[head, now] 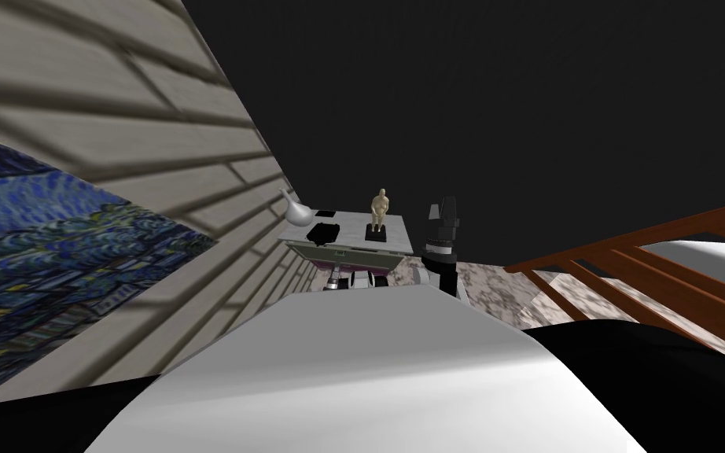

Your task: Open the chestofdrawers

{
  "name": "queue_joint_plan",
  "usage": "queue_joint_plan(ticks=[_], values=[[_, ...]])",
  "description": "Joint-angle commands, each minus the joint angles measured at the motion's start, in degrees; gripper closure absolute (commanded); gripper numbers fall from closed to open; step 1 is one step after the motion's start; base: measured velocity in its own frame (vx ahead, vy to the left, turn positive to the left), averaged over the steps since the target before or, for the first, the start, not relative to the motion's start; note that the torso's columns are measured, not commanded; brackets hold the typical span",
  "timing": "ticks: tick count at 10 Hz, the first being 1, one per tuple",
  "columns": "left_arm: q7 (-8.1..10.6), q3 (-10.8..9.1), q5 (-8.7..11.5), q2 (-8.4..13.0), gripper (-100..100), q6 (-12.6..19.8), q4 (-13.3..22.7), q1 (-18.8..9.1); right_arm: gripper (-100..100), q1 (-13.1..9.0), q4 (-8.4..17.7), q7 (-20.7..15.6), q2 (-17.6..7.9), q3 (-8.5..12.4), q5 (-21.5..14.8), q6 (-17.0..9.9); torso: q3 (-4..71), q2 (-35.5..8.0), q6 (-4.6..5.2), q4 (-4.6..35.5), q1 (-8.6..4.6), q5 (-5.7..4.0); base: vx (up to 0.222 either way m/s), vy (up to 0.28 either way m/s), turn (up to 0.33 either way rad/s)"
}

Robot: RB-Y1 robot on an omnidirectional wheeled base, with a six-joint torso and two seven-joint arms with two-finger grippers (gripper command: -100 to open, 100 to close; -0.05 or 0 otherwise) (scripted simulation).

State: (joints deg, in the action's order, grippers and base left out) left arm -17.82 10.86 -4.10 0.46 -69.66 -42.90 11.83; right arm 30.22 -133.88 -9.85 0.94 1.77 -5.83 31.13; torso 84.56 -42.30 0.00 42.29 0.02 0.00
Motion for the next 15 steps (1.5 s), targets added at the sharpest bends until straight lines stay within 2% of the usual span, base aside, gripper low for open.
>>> queue_joint_plan(ticks=[1, 2, 3, 4, 7, 8, 9, 13, 14, 15], values=[[0.17, -0.25, 0.0, -0.26, -100, 3.25, -1.76, -1.36, 0, 0.0, 0.0, 0.0, 0.0, 0.0, 0.0, 0.0, 0.0, 0.0, 0.0, 0.0, 0.0, 0.0, -0.017, 0.001, 0.008], [0.18, -0.3, 0.0, -0.33, -100, 3.85, -2.05, -1.67, 0, 0.0, 0.0, 0.0, 0.0, 0.0, 0.0, 0.0, 0.01, 0.01, 0.0, 0.0, -0.02, 0.0, -0.014, 0.002, 0.005], [0.33, -0.3, 0.04, -0.09, -100, 3.08, -1.67, -1.4, 0, 0.0, 0.0, 0.0, 0.0, 0.0, 0.0, 0.0, 0.01, 0.02, 0.0, -0.01, -0.02, 0.0, -0.006, 0.001, 0.0], [0.12, -0.08, -0.01, -0.06, 100, 1.44, -0.86, -0.42, 0, 0.0, 0.0, 0.0, 0.0, 0.0, 0.0, 0.0, 0.02, 0.04, 0.0, -0.01, -0.02, 0.0, 0.011, 0.0, -0.012], [0.06, 0.14, -0.02, 0.21, 100, -0.96, 0.34, 0.83, 0, 0.0, 0.0, 0.0, 0.0, 0.0, 0.0, 0.0, 0.03, 0.04, 0.0, -0.01, -0.02, -0.01, 0.018, -0.003, -0.006], [0.15, 0.11, -0.02, 0.24, 100, -0.3, -0.02, 0.69, 0, 0.0, 0.0, 0.0, 0.0, 0.0, 0.0, 0.0, 0.01, 0.02, 0.0, -0.01, -0.01, 0.0, 0.007, 0.0, 0.0], [0.12, 0.06, -0.02, 2.74, -100, -0.37, 0.07, 0.52, 0, 0.0, 0.0, 0.0, 0.0, 0.0, 0.0, 0.0, -0.01, -0.01, 0.01, 0.01, -0.01, 0.0, 0.0, 0.0, 0.0], [0.04, -0.11, -0.07, 6.95, -100, 0.96, -0.53, -0.27, 0, 0.0, 0.0, 0.0, 0.0, 0.0, 0.0, 0.0, 0.0, -0.01, 0.0, 0.0, -0.04, -0.01, -0.016, -0.007, 0.005], [-0.05, -0.3, -0.13, 7.27, -100, 2.44, -1.22, -1.16, 0, 0.0, 0.0, 0.0, 0.0, 0.0, 0.0, 0.0, 0.0, -0.01, 0.0, 0.0, -0.03, -0.01, -0.038, -0.016, 0.018], [-0.1, -0.42, -0.17, 6.52, -100, 3.34, -1.61, -1.7, 0, 0.0, 0.0, 0.0, 0.0, 0.0, 0.0, 0.0, -0.01, -0.02, 0.01, 0.01, -0.05, -0.01, -0.052, -0.02, 0.015]])
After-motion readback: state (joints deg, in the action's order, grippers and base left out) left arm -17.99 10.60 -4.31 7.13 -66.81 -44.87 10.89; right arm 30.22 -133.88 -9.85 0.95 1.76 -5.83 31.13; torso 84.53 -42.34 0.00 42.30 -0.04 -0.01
